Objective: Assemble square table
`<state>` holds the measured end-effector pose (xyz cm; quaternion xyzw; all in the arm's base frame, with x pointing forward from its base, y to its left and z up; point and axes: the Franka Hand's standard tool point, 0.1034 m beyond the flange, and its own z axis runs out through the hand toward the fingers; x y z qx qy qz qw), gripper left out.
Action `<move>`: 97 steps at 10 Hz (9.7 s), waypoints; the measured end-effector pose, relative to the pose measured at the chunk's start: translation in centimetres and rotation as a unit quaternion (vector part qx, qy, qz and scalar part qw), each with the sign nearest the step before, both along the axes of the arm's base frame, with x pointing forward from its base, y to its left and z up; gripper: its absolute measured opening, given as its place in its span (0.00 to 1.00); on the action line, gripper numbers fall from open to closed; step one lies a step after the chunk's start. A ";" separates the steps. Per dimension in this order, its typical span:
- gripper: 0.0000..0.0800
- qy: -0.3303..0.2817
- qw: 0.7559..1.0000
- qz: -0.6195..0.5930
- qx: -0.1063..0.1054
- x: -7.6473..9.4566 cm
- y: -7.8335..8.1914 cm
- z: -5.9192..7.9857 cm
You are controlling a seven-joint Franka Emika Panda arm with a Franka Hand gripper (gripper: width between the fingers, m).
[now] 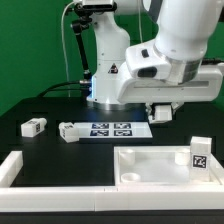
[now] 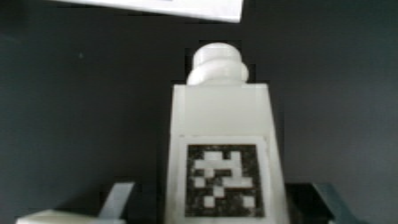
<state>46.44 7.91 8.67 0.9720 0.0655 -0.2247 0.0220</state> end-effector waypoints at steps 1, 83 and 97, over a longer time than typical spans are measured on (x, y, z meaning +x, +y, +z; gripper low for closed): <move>0.36 -0.036 0.999 0.003 0.010 1.3 -0.5 0.7; 0.36 -0.258 0.896 -0.360 0.009 15.2 -8.2 -1.7; 0.81 -0.266 0.893 -0.363 0.029 16.1 -7.0 -2.1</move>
Offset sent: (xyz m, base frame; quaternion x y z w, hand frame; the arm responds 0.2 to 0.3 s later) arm 0.0977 -0.0524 0.0385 0.0188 0.2283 -0.0473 0.9723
